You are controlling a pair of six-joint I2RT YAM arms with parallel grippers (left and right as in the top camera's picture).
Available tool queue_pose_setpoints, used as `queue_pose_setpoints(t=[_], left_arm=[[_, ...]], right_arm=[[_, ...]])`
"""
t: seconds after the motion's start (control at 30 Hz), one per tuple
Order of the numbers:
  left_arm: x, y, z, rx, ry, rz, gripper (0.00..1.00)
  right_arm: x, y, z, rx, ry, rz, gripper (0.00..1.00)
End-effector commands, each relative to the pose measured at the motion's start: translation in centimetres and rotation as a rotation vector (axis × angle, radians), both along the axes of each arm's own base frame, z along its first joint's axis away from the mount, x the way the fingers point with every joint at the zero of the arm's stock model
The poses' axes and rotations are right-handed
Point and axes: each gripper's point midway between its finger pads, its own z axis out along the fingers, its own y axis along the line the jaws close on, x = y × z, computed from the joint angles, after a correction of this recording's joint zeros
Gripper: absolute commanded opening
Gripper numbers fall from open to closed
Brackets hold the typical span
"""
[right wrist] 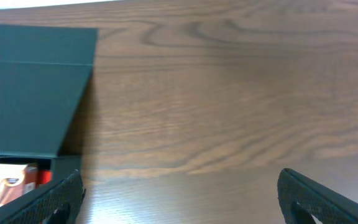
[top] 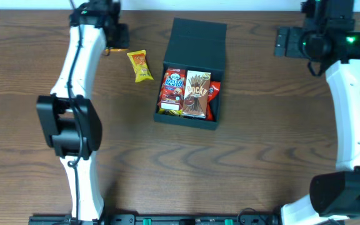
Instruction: Pack container
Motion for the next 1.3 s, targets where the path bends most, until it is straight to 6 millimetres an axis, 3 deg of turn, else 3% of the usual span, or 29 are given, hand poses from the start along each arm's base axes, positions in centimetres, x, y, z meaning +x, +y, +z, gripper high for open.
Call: queue_pose_setpoints(t=[0.0, 0.13, 0.3, 0.67, 0.97, 1.27], left_arm=[[-0.1, -4.2, 1.8, 0.020, -0.028, -0.057, 0.35], [-2.0, -9.8, 2.1, -0.032, -0.003, -0.106, 0.34], [-6.3, -16.3, 1.2, -0.065, 0.088, -0.164, 0.34], [-14.9, -24.8, -0.2, -0.094, 0.261, -0.303, 0.34], [-17.3, -26.7, -2.5, -0.078, 0.312, -0.317, 0.34], [-18.4, -29.6, -3.0, -0.271, 0.388, -0.311, 0.34]], right_arm=[[-0.5, -2.3, 2.0, -0.024, -0.041, -0.044, 0.99], [-0.9, -4.5, 2.0, -0.025, -0.038, -0.094, 0.99], [-1.5, -7.4, 2.0, -0.035, -0.034, -0.148, 0.99], [-2.4, -10.7, 2.0, -0.048, -0.033, -0.201, 0.99], [-2.3, -11.0, 2.1, 0.008, -0.052, -0.188, 0.99], [-2.5, -10.9, 2.0, 0.010, -0.043, -0.188, 0.99]])
